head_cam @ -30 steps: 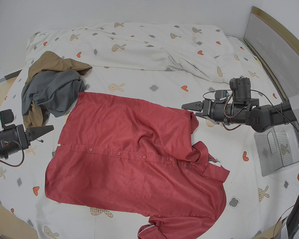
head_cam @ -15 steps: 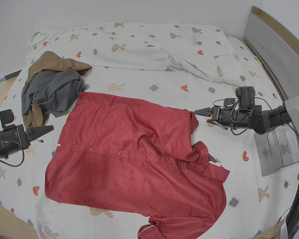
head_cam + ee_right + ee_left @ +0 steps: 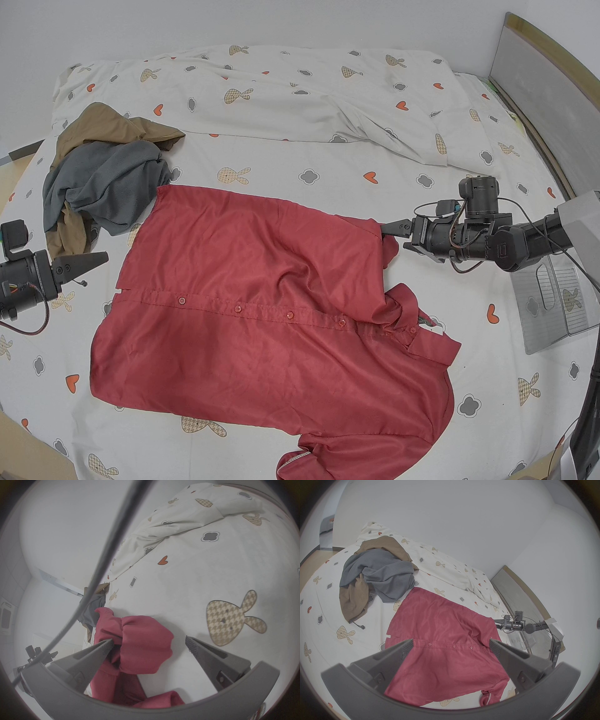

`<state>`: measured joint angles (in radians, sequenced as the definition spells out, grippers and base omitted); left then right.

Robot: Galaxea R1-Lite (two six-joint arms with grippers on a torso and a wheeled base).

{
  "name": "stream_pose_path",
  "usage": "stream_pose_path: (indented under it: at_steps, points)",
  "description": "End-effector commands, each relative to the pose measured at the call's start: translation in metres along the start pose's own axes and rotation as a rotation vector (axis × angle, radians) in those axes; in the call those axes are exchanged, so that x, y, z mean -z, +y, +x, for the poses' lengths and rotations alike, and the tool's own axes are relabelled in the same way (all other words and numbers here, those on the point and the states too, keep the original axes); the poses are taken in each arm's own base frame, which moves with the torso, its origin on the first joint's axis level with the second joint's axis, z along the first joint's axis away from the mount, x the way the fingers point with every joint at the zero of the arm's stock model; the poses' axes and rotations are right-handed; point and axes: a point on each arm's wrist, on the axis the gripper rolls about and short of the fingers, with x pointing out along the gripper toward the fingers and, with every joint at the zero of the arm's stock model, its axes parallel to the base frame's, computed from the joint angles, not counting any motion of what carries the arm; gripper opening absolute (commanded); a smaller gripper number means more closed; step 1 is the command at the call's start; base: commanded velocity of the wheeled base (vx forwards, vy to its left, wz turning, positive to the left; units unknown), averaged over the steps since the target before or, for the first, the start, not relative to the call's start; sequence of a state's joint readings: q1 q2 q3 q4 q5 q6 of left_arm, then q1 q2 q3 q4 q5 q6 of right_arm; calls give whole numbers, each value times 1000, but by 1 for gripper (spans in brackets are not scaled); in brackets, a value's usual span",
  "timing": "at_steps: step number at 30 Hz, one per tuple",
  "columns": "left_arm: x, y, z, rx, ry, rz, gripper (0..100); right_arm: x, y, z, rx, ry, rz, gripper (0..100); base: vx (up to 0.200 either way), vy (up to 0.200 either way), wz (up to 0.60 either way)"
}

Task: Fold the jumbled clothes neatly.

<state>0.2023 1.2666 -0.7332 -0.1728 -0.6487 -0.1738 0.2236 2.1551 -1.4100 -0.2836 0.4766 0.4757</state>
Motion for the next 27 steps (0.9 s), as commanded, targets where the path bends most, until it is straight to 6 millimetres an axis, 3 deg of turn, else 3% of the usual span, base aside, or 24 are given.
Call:
stream_pose_path:
  at_steps: [1, 12, 15, 20, 27]
  points:
    - [0, 0, 0, 0, 1, -2, 100, 4, 2, 8, -8, 16, -3, 0, 0, 0, 0]
    - [0, 1, 1, 0, 2, -1, 100, 4, 8, 11, -22, 13, -14, 0, 0, 0, 0]
    - [0, 1, 1, 0, 2, -1, 100, -7, 24, -3, 48, -75, -47, 0, 0, 0, 0]
    - [0, 1, 1, 0, -3, 1, 100, -7, 55, -9, 212, -194, -170, 0, 0, 0, 0]
    - [0, 0, 0, 1, -6, 4, 100, 1, 81, -4, 384, -292, -314, 0, 0, 0, 0]
